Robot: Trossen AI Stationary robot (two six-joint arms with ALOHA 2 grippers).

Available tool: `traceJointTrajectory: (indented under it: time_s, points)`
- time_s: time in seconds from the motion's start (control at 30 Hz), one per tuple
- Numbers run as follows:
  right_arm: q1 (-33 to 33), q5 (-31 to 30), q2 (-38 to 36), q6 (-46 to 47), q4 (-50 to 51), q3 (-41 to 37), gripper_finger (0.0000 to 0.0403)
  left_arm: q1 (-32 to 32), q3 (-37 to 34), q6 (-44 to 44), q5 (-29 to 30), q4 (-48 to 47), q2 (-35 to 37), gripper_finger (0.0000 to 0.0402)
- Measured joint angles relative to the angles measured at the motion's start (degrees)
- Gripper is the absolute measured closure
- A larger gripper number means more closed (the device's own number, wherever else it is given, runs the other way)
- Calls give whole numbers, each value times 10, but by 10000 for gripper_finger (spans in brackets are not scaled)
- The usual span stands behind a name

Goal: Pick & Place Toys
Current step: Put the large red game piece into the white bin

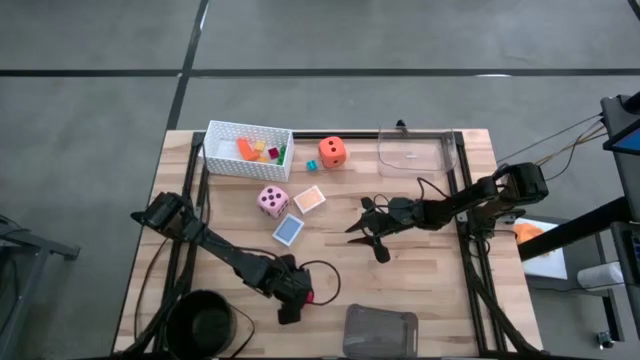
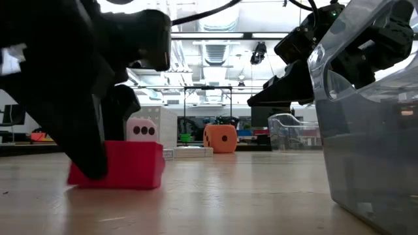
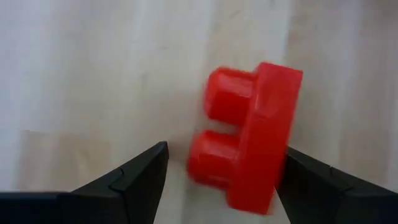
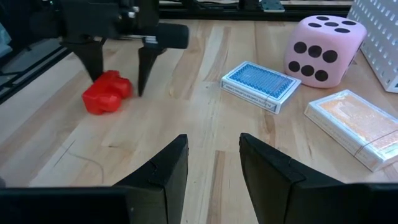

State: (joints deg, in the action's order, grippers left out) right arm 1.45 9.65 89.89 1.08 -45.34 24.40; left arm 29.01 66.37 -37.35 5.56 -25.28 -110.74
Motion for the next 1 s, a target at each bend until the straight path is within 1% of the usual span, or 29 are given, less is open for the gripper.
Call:
traceJointTrajectory:
  time_s: [0.07,0.17,0.47,0.5,0.53,0.87,0.93,1.0]
  points:
    - [0,0,0,0,0,0,259,-1,0,11,13,-17,0,139]
    - [0,0,0,0,0,0,259,-3,0,28,21,-24,0,181]
    - [0,0,0,0,0,0,259,-3,-1,61,25,-30,0,365]
    - [0,0,0,0,0,0,259,-3,-1,61,22,-30,0,382]
    - [0,0,0,0,0,0,259,-4,-1,63,21,-30,0,392]
    - [0,0,0,0,0,0,259,-4,-1,78,11,-36,7,392]
    - [0,0,0,0,0,0,259,-4,3,98,11,-31,15,391]
    - [0,0,0,0,0,0,259,-2,5,140,20,-27,27,391]
